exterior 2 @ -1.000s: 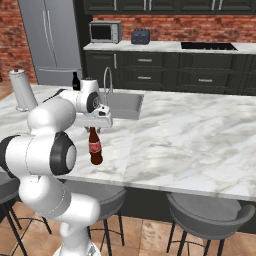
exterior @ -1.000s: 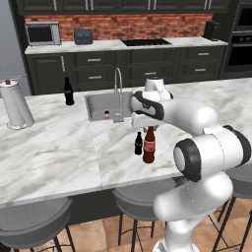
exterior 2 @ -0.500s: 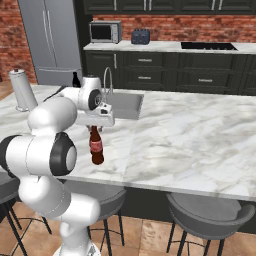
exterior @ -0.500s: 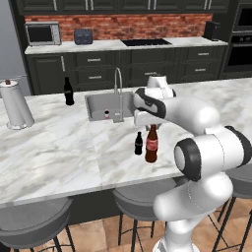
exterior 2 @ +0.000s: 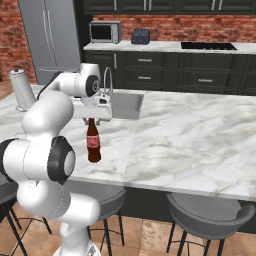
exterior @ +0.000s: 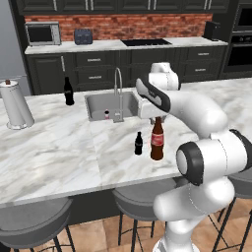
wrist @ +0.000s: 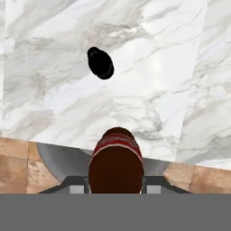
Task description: Place the large bottle from the dining counter next to the other large bottle outside the sink, and place the small bottle from the dining counter next to the other small bottle inside the sink.
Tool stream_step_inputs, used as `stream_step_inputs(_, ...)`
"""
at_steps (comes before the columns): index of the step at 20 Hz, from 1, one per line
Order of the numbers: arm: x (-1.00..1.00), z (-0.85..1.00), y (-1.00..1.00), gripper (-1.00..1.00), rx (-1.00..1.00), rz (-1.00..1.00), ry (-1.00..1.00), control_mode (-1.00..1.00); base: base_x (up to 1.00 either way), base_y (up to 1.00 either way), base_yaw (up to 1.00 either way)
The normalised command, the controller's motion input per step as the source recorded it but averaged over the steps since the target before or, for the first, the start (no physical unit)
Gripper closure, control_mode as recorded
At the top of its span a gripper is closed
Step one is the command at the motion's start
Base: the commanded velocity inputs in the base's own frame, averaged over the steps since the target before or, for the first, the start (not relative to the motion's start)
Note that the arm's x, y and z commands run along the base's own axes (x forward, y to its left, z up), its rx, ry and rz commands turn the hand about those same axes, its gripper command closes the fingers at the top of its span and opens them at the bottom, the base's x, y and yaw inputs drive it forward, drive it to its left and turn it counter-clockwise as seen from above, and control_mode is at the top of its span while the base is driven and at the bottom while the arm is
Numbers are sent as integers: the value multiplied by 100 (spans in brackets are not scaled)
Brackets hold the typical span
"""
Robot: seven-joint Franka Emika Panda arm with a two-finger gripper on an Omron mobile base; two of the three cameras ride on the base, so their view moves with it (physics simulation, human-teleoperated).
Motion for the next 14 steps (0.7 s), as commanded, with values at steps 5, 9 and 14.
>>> stream_step_inputs(5, -78, 24, 0, 100, 0, 10, 0, -100, 0, 0, 0)
stream_step_inputs(9, -88, 21, 0, 100, 0, 15, 0, -100, 0, 0, 0)
stream_step_inputs(14, -52, 22, 0, 100, 3, 12, -10, -100, 0, 0, 0)
